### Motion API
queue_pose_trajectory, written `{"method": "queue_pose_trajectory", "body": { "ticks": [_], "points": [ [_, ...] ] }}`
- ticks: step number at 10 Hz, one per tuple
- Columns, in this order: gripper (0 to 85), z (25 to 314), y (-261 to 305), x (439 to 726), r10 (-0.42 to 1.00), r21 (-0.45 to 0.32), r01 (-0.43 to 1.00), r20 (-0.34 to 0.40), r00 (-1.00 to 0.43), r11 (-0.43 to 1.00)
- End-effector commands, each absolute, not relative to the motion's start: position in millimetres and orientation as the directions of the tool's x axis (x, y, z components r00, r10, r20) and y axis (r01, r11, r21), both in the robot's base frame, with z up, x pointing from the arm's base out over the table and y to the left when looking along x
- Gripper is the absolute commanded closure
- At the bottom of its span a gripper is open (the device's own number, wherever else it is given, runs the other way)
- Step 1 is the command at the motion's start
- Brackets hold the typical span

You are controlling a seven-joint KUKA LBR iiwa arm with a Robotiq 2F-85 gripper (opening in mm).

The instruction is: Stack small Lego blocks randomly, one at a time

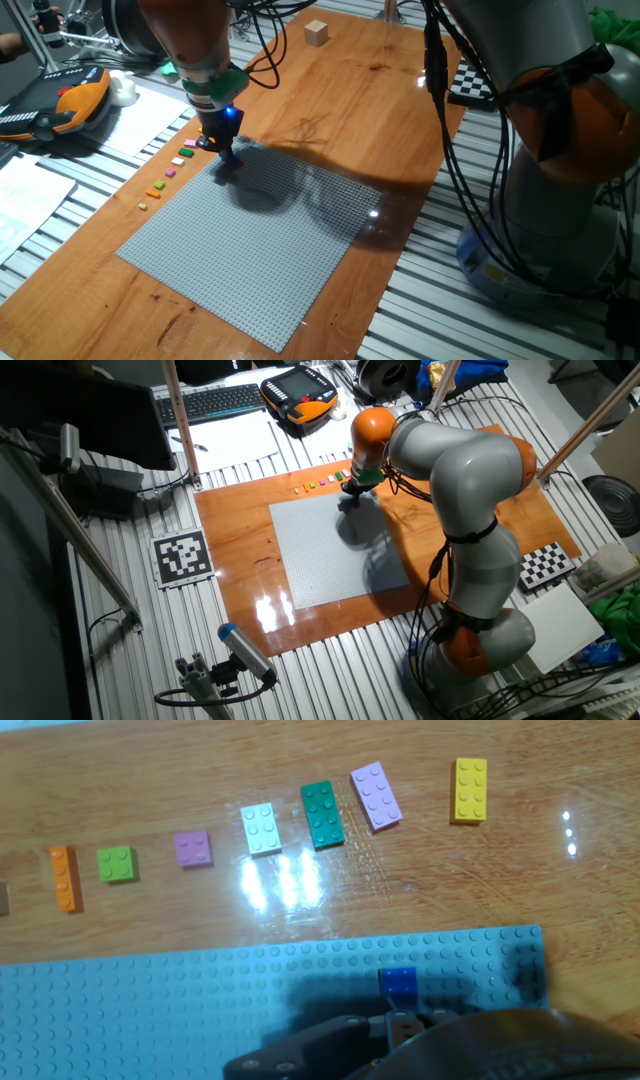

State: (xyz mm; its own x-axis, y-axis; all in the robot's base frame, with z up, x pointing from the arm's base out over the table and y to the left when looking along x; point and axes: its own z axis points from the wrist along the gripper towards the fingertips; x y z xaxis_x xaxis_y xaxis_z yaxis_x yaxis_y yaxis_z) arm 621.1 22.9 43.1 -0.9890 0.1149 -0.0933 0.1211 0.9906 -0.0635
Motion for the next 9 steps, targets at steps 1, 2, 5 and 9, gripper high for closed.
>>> {"method": "queue_pose_trajectory", "body": {
  "ticks": [1, 2, 5, 9],
  "points": [
    [85.0, 44.3, 23.7, 620.0, 0.113, -0.060, 0.119, -0.091, -0.989, 0.991],
    [85.0, 44.0, 24.1, 619.2, 0.114, -0.061, 0.120, -0.094, -0.989, 0.991],
    [85.0, 39.9, 23.8, 620.0, 0.113, -0.056, 0.120, -0.106, -0.988, 0.991],
    [85.0, 49.8, 24.0, 620.3, 0.107, -0.061, 0.111, -0.071, -0.992, 0.992]
  ]
}}
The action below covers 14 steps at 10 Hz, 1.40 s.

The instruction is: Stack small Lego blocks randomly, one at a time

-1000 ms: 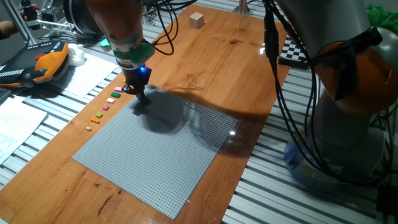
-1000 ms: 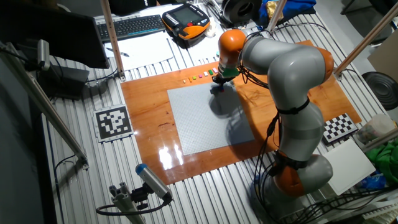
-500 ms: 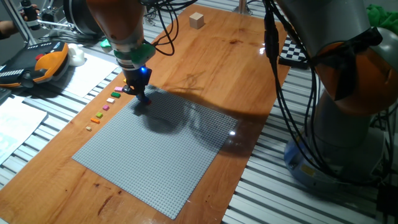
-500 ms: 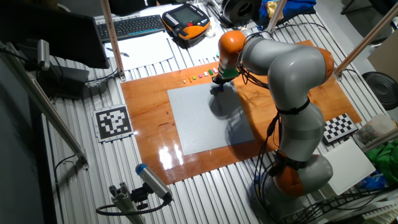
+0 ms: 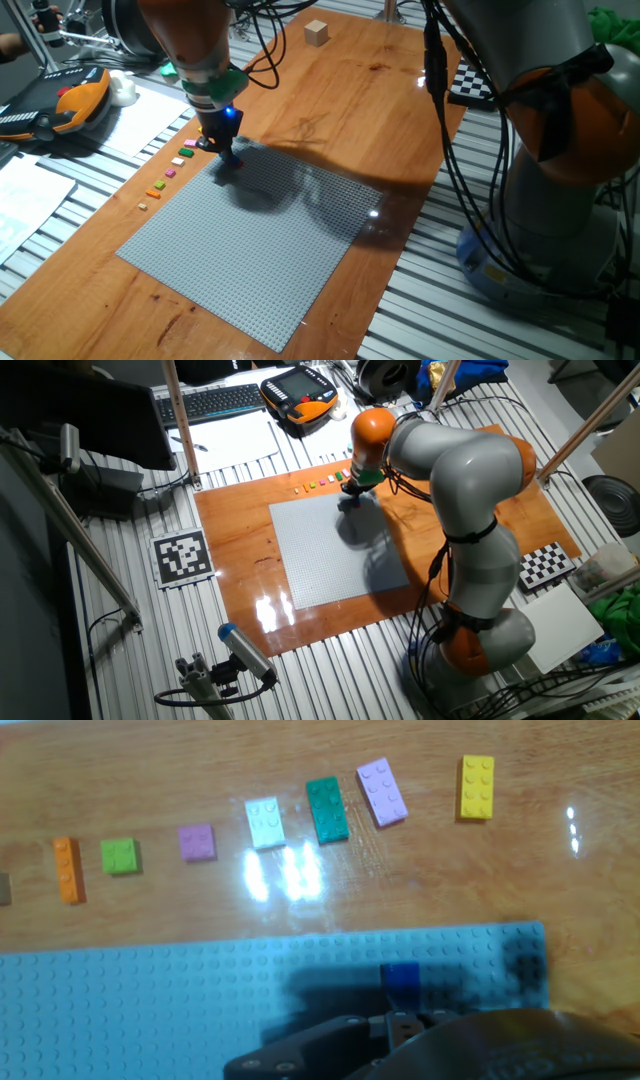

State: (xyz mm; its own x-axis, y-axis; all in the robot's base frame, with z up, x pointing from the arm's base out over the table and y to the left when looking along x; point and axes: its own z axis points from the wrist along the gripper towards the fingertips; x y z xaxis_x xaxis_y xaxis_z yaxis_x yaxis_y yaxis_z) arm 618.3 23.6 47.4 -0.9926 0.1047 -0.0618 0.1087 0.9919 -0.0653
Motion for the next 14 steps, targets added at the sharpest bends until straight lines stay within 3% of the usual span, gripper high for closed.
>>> {"method": "queue_pose_trajectory", "body": {
  "ticks": [1, 3, 10, 14],
  "points": [
    [85.0, 55.5, 23.8, 620.4, 0.096, -0.072, 0.099, -0.049, -0.994, 0.992],
    [85.0, 59.6, 23.6, 618.3, 0.074, -0.080, 0.075, -0.013, -0.997, 0.994],
    [85.0, 40.1, 21.0, 618.3, 0.060, -0.100, 0.062, -0.027, -0.998, 0.993],
    [85.0, 45.2, 22.2, 619.9, 0.067, -0.088, 0.067, -0.008, -0.998, 0.994]
  ]
}}
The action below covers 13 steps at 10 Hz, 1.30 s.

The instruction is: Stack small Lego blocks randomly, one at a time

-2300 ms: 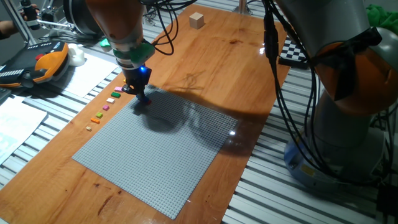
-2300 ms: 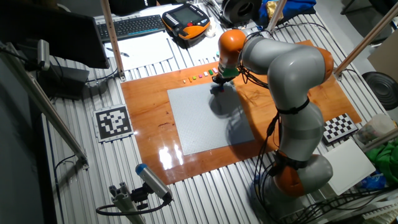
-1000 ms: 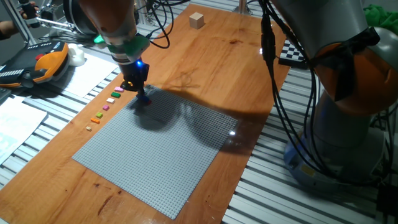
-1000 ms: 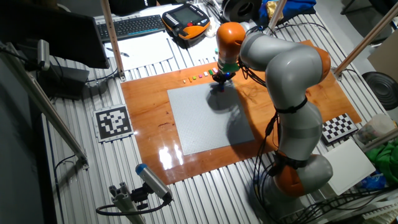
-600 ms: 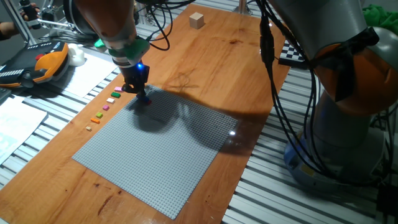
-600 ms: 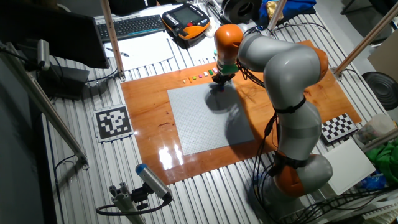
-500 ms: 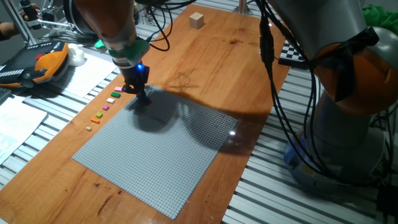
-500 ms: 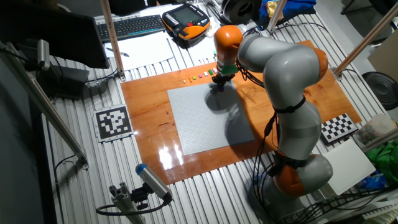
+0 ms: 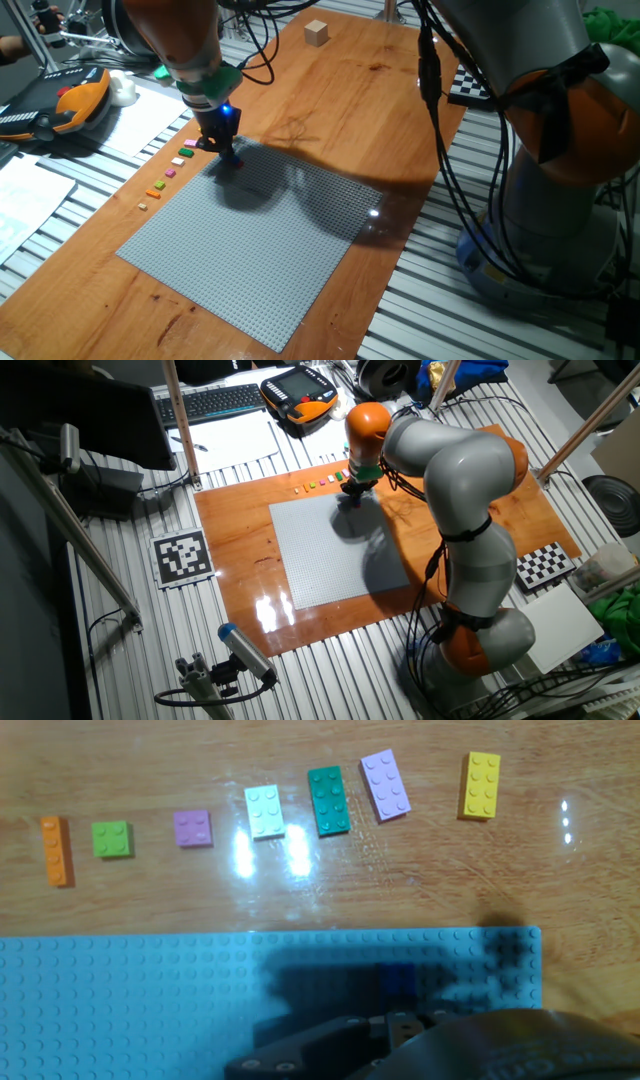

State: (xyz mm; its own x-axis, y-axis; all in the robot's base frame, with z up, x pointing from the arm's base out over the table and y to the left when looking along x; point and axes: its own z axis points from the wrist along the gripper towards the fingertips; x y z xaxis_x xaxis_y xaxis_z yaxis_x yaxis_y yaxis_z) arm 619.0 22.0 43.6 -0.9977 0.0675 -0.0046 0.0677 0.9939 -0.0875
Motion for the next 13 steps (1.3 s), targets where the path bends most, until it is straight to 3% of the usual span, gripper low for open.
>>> {"method": "queue_pose_trajectory", "body": {
  "ticks": [1, 4, 10, 13],
  "points": [
    [85.0, 53.3, 21.6, 623.1, 0.066, -0.085, 0.066, 0.005, -0.998, 0.994],
    [85.0, 80.3, 16.0, 637.4, 0.052, -0.082, 0.049, 0.035, -0.998, 0.995],
    [85.0, 81.7, 15.2, 637.9, 0.038, -0.052, 0.036, 0.036, -0.999, 0.998],
    [85.0, 118.6, -17.1, 651.4, 0.000, -0.035, -0.002, 0.059, -0.998, 0.999]
  ]
}}
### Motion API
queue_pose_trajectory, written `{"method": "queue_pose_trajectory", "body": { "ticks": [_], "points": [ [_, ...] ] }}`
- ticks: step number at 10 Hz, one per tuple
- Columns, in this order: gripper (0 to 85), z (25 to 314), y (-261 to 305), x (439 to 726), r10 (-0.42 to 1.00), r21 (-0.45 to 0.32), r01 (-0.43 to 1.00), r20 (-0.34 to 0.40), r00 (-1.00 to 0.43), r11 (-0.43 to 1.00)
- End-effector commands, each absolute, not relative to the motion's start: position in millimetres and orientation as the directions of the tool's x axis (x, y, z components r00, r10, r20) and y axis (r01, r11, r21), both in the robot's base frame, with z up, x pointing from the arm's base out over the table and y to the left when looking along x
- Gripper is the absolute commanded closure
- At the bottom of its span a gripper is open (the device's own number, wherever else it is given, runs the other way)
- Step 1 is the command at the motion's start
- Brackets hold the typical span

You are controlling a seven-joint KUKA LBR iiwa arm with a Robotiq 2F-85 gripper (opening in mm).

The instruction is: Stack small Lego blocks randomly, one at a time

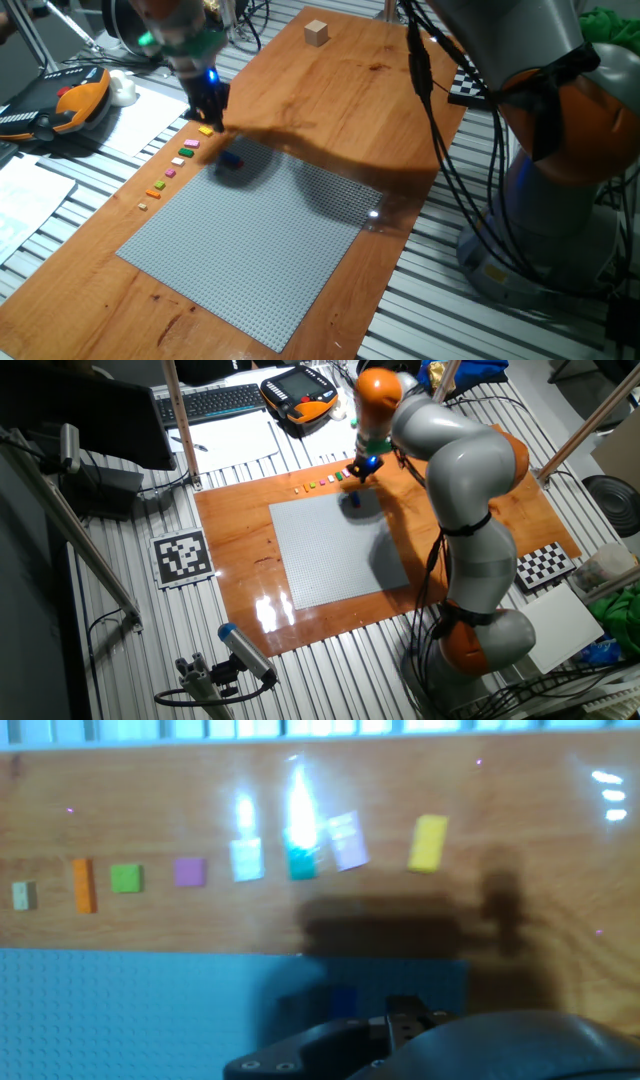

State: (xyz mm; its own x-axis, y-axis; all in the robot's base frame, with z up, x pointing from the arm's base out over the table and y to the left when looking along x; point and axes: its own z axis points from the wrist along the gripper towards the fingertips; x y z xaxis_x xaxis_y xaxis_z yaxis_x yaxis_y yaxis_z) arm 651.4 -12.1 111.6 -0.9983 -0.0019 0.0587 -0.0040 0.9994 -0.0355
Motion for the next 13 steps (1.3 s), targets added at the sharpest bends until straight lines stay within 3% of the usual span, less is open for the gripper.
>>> {"method": "queue_pose_trajectory", "body": {
  "ticks": [1, 7, 13],
  "points": [
    [85.0, 127.1, -29.1, 654.9, -0.024, -0.035, -0.027, 0.057, -0.998, 0.999],
    [85.0, 171.1, -55.9, 605.3, -0.046, -0.013, -0.047, 0.043, -0.998, 0.999],
    [85.0, 159.8, -43.0, 604.5, -0.018, 0.016, -0.017, 0.041, -0.999, 1.000]
  ]
}}
